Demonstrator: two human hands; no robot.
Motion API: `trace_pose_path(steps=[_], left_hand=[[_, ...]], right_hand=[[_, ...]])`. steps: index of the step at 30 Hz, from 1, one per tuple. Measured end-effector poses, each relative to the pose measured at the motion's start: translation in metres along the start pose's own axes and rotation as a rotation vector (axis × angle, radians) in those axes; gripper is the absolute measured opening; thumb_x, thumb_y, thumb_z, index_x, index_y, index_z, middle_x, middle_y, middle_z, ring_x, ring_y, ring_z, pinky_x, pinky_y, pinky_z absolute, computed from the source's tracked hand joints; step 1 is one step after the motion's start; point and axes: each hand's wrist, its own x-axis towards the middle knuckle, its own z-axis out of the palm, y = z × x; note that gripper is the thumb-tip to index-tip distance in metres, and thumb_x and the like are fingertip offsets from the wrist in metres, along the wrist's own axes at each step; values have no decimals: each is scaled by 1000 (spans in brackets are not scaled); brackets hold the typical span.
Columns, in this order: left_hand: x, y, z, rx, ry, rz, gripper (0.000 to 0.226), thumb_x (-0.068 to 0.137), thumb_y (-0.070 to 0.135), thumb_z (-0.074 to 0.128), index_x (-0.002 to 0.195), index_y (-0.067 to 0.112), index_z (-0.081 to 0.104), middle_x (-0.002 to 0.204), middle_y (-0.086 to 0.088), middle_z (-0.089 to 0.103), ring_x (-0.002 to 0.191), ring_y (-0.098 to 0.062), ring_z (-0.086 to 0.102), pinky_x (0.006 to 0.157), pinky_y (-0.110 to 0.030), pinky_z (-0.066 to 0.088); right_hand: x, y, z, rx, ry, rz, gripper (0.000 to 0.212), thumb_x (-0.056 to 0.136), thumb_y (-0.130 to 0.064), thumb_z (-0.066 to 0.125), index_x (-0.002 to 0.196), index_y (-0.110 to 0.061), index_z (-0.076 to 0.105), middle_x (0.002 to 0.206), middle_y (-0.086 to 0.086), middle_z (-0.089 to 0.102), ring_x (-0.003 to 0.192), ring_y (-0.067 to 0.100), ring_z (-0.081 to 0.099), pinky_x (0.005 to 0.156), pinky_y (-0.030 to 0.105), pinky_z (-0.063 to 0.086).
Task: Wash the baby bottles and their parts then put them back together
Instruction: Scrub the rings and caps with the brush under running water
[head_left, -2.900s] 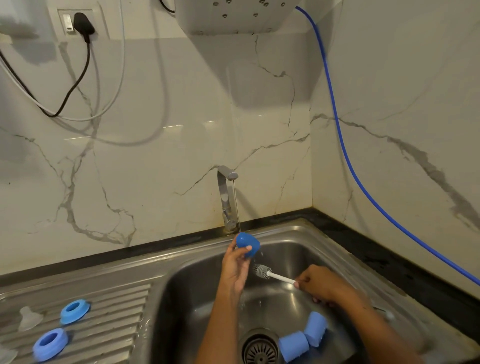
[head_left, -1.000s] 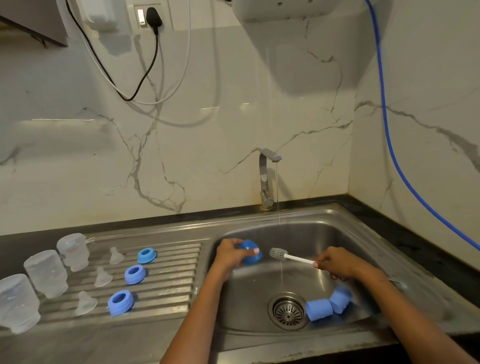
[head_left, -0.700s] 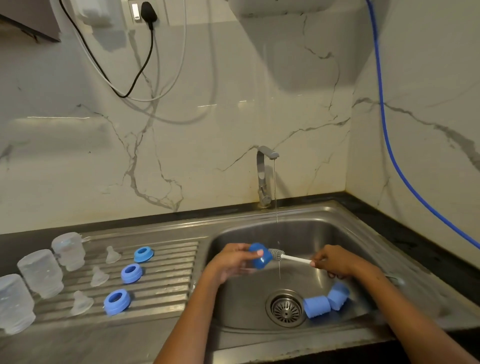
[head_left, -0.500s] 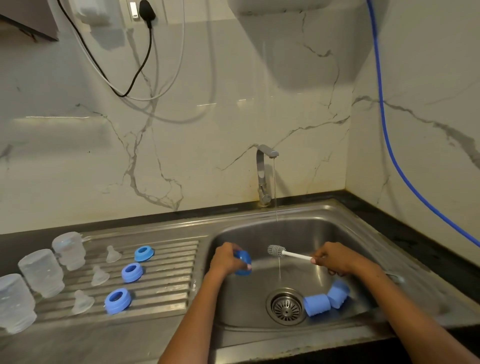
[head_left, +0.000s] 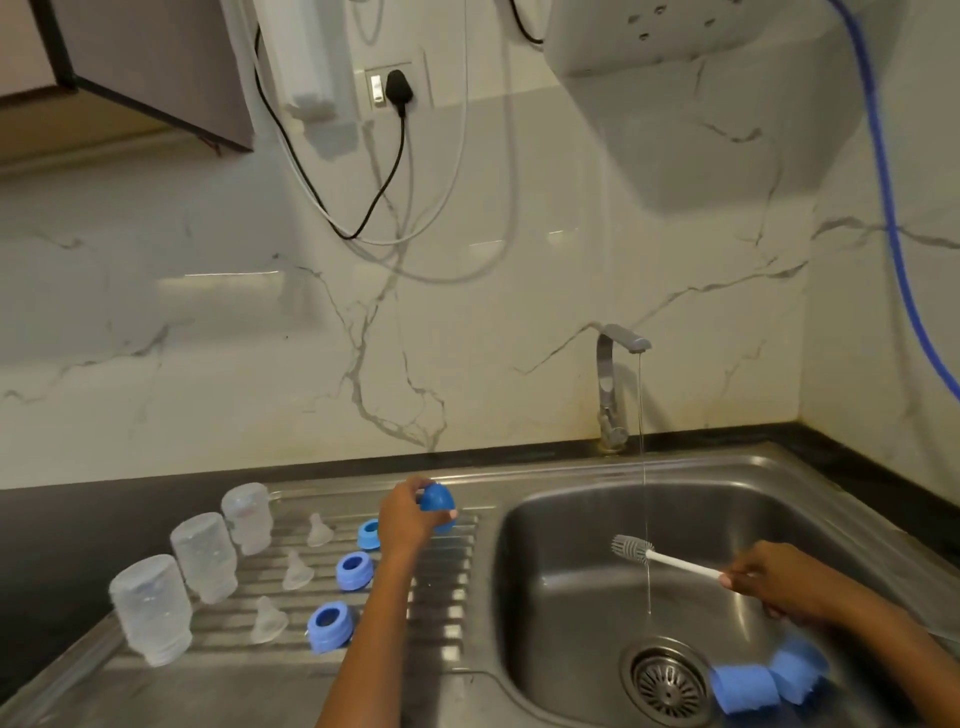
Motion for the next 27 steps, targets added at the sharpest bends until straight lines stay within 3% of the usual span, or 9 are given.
trace_pose_path(steps=[5, 10, 17, 21, 24, 27], left_hand=[[3, -13, 2, 64, -37, -5, 52, 72, 11, 82, 118, 9, 59, 117, -11, 63, 107, -26, 58, 92, -38, 49], [0, -20, 1, 102, -27, -24, 52, 73, 16, 82, 118, 13, 56, 119, -9, 61, 107, -24, 58, 94, -40, 48], [-2, -15, -2, 165, -10, -50, 77, 68, 24, 86, 133, 11, 47, 130, -14, 55, 118, -29, 53, 98, -40, 45], [-4, 1, -4, 312, 147, 41, 66, 74, 31, 80, 129, 10, 51, 129, -14, 51, 121, -28, 46, 98, -36, 41], [-8, 18, 1, 378, 234, 136, 50, 84, 28, 72, 126, 10, 53, 125, -13, 49, 118, -26, 45, 99, -33, 36], [-14, 32, 20, 369, 248, 266, 36, 86, 25, 69, 118, 11, 59, 118, -11, 53, 113, -24, 46, 96, -32, 36]], right_hand=[[-6, -10, -5, -7, -32, -16, 19, 97, -35, 54, 85, -26, 64, 70, 2, 63, 57, 7, 54, 61, 21, 49], [-10, -18, -7, -45, -51, -12, 23, 98, -34, 52, 96, -16, 67, 78, 7, 66, 60, 7, 55, 63, 20, 49], [-15, -19, -9, -13, -27, 9, 17, 97, -34, 53, 92, -24, 66, 76, 9, 66, 60, 10, 55, 63, 21, 49], [-16, -23, -12, 11, 4, 19, 24, 96, -34, 54, 86, -17, 67, 71, 5, 64, 60, 11, 55, 63, 20, 49], [-21, -29, -20, -19, 41, 52, 22, 97, -35, 53, 82, -23, 64, 72, -1, 63, 64, 8, 58, 60, 15, 45], [-26, -34, -30, -59, 41, 111, 25, 98, -34, 51, 90, -19, 69, 83, 2, 68, 73, 11, 63, 67, 17, 46]])
